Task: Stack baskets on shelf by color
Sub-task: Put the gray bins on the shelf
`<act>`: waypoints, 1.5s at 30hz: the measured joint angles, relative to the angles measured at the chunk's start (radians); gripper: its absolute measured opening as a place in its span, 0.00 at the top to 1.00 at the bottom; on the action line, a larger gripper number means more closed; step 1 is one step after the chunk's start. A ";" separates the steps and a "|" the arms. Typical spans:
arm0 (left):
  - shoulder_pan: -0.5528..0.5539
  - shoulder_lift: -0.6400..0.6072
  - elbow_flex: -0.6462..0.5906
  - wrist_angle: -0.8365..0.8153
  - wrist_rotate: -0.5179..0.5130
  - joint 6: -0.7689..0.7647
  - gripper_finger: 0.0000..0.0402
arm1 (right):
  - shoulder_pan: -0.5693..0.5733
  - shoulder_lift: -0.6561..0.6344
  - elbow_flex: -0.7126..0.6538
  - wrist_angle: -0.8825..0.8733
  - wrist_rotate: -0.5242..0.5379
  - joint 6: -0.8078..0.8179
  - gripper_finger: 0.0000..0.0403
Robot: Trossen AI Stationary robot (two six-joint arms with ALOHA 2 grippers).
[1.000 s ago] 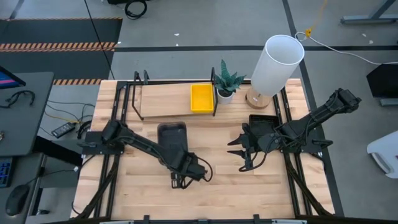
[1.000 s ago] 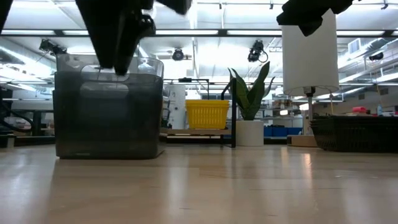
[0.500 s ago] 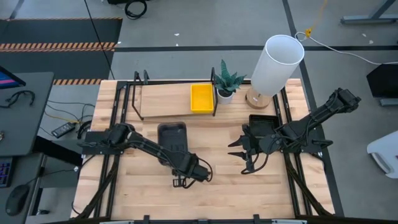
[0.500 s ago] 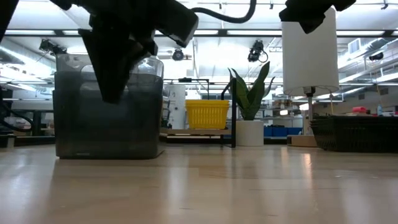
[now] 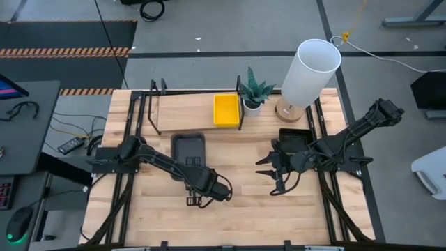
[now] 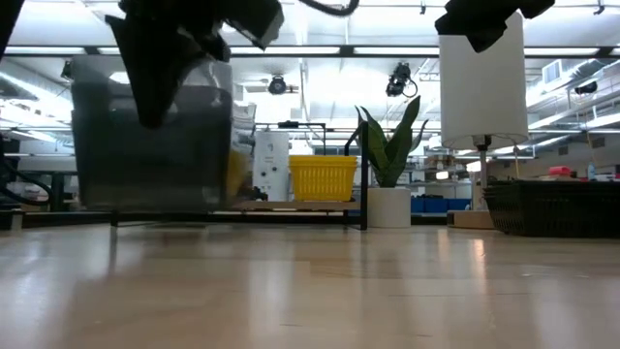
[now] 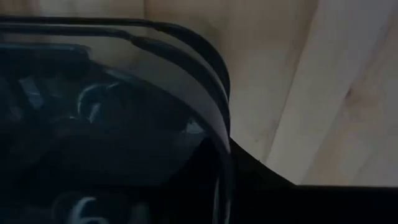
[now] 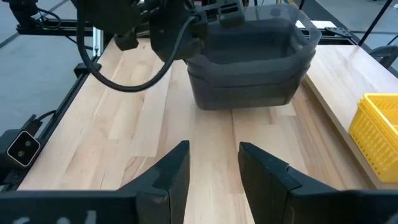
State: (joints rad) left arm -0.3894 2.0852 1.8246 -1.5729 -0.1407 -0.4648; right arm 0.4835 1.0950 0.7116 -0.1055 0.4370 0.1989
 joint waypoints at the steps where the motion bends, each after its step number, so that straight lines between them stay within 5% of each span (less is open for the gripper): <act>1: -0.001 -0.004 0.000 0.001 -0.010 -0.003 0.97 | 0.000 0.000 0.000 -0.001 0.000 0.000 0.65; 11: 0.081 -0.067 0.000 0.003 -0.069 0.111 0.97 | 0.000 0.000 0.000 -0.001 0.000 0.004 0.65; 35: 0.624 -0.103 0.000 0.116 -0.082 0.599 0.97 | 0.009 0.000 0.000 -0.001 0.000 0.027 0.65; 45: 0.674 -0.103 0.000 0.150 -0.062 0.633 0.97 | 0.044 0.000 0.000 -0.001 0.019 0.035 0.65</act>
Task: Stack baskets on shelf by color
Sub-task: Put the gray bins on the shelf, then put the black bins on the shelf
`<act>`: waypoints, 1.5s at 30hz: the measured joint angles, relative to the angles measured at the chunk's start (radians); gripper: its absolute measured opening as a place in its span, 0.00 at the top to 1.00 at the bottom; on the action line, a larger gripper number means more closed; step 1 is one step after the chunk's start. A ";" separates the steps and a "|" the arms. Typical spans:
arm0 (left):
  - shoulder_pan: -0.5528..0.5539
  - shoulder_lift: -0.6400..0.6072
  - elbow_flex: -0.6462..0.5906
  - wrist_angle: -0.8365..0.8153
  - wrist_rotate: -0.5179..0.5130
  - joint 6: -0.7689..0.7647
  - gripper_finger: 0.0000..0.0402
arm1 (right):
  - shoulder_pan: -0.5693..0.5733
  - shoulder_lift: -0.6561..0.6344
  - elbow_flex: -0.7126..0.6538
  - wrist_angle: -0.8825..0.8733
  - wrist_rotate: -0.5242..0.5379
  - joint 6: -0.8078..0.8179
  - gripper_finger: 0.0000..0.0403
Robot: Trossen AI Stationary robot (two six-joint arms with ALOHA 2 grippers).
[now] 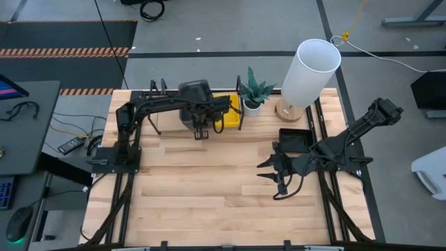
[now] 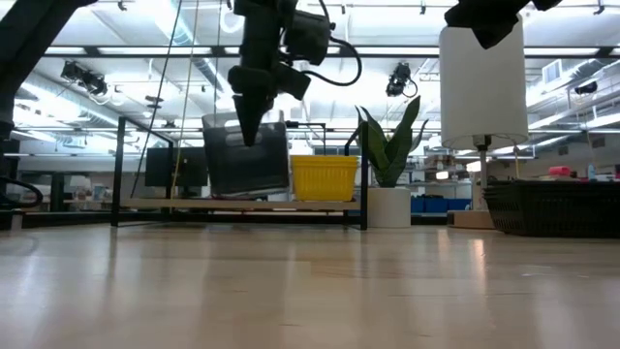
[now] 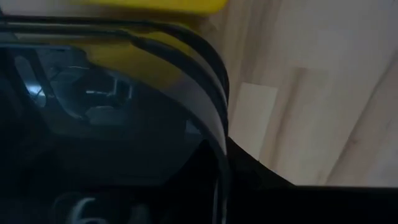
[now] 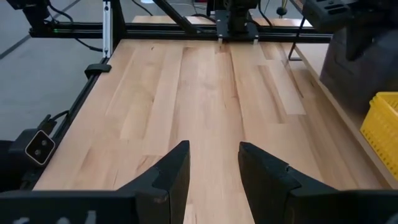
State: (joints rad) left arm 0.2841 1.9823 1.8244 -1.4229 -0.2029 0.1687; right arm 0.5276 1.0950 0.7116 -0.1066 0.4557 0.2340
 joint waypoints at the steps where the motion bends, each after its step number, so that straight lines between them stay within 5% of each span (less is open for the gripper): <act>1: -0.001 0.000 0.000 0.006 0.001 0.001 0.97 | 0.002 0.000 0.000 0.000 0.000 0.002 0.65; 19: -0.038 0.000 0.000 0.003 -0.058 -0.076 0.58 | 0.003 0.000 0.000 -0.035 0.023 0.029 0.65; 31: -0.218 -0.122 0.002 -0.018 -0.248 -0.105 0.63 | 0.000 0.000 0.000 -0.182 0.132 0.116 0.65; 37: -0.308 -0.199 0.002 0.087 -0.252 -0.105 0.66 | -0.004 0.000 0.000 -0.263 0.172 0.212 0.65; 45: -0.458 -0.224 0.001 0.155 -0.245 -0.106 0.69 | -0.174 0.000 0.055 -0.820 0.068 0.611 0.69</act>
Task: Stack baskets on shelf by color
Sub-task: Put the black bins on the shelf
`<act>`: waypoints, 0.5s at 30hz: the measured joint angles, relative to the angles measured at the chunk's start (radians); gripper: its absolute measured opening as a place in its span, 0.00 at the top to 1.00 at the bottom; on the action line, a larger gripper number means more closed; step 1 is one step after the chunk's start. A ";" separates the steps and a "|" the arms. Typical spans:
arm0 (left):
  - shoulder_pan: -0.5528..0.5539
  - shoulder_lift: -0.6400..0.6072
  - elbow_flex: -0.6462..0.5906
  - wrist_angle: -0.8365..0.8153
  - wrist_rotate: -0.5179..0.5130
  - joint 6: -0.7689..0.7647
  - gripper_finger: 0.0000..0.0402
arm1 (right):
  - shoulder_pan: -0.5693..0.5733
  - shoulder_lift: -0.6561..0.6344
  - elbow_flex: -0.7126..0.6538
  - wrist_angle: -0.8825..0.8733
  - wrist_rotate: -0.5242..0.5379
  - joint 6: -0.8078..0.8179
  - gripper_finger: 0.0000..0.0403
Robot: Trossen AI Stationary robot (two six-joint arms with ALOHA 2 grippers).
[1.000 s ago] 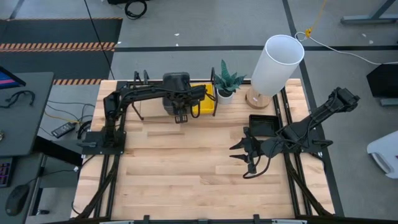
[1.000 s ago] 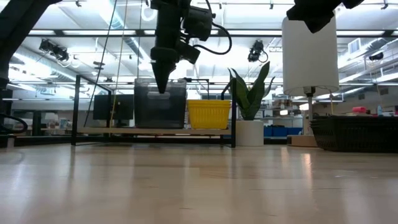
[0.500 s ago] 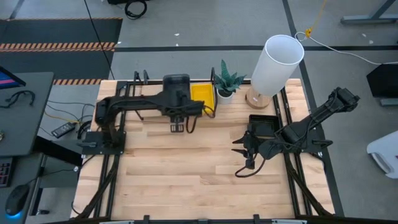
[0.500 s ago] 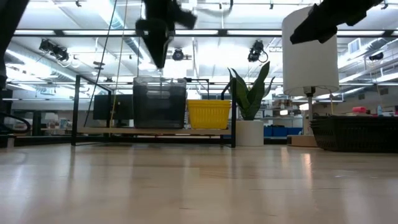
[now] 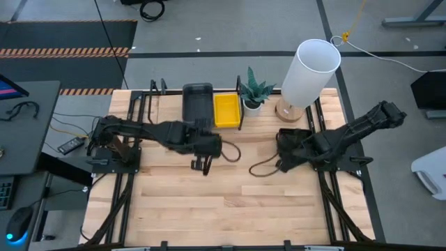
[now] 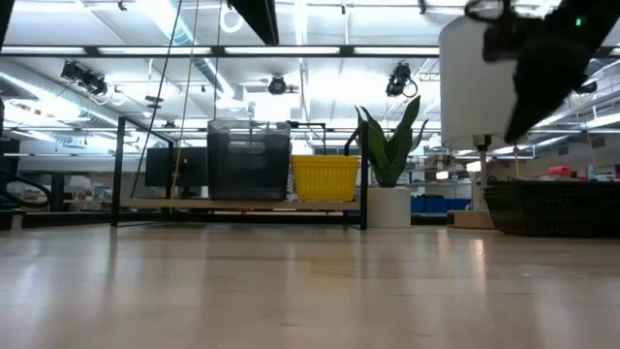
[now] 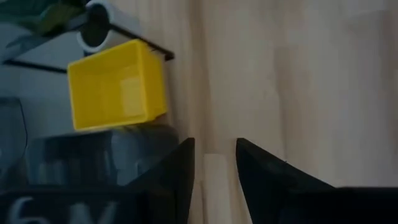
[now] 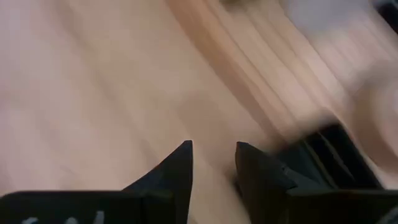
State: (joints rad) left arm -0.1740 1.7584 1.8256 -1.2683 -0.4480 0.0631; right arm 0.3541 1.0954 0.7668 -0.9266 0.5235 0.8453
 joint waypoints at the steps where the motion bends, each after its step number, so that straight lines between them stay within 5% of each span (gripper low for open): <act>1: -0.015 0.000 0.000 -0.001 0.000 0.000 0.69 | -0.034 0.000 0.004 -0.067 -0.021 0.026 0.70; 6: -0.063 0.000 0.000 0.001 -0.014 -0.004 0.69 | -0.223 0.000 0.002 -0.190 -0.144 0.002 0.71; 15: -0.120 -0.034 0.000 -0.014 -0.038 -0.039 0.69 | -0.427 0.015 -0.004 -0.187 -0.188 -0.180 0.72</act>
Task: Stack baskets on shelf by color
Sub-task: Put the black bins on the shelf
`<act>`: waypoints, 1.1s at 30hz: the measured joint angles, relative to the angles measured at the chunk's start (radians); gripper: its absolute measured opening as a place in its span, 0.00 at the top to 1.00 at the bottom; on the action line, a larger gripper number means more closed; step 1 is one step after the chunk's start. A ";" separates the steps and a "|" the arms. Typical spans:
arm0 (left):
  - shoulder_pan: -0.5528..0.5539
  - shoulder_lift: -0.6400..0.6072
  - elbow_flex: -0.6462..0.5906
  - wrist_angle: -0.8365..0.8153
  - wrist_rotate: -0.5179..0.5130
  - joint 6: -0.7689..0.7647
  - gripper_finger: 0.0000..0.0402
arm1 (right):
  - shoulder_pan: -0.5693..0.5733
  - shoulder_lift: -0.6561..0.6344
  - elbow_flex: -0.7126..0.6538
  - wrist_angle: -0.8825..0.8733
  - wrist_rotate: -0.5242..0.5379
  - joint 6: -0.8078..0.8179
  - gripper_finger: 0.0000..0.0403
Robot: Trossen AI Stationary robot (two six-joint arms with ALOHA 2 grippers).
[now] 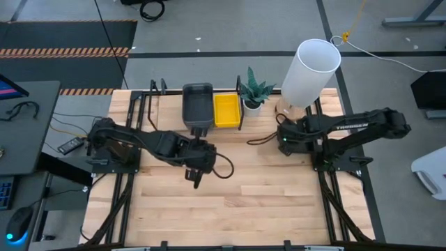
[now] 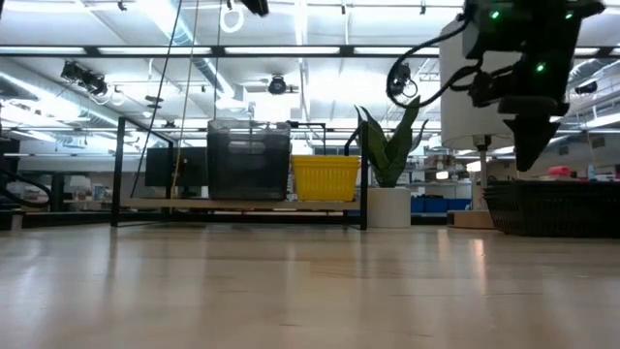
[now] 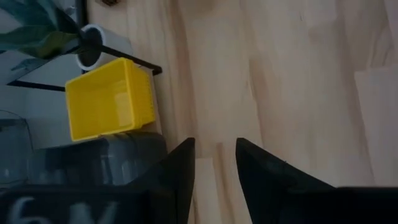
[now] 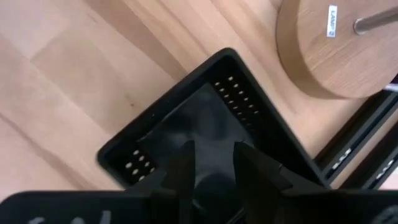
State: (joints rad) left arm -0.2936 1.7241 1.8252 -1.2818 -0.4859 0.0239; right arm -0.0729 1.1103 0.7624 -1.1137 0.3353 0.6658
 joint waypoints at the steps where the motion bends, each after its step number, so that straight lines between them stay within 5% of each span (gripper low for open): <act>1: -0.006 -0.010 0.000 0.001 -0.009 -0.013 0.69 | -0.013 0.011 0.000 0.007 0.000 -0.029 0.72; 12: -0.088 -0.161 0.000 0.001 -0.104 -0.144 0.70 | -0.083 0.266 -0.001 0.159 -0.032 -0.251 0.72; 22: -0.121 -0.249 0.001 0.008 -0.178 -0.246 0.70 | -0.018 0.439 0.095 0.726 -0.348 -0.431 0.72; 27: -0.119 -0.249 0.001 0.003 -0.170 -0.248 0.70 | 0.046 0.434 0.170 0.926 -0.488 -0.520 0.72; 33: -0.119 -0.218 0.001 0.000 -0.054 -0.182 0.70 | 0.089 0.341 0.217 0.873 -0.500 -0.530 0.72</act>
State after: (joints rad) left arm -0.4122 1.5065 1.8259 -1.2816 -0.5403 -0.1579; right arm 0.0158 1.4509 0.9793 -0.2406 -0.1652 0.1356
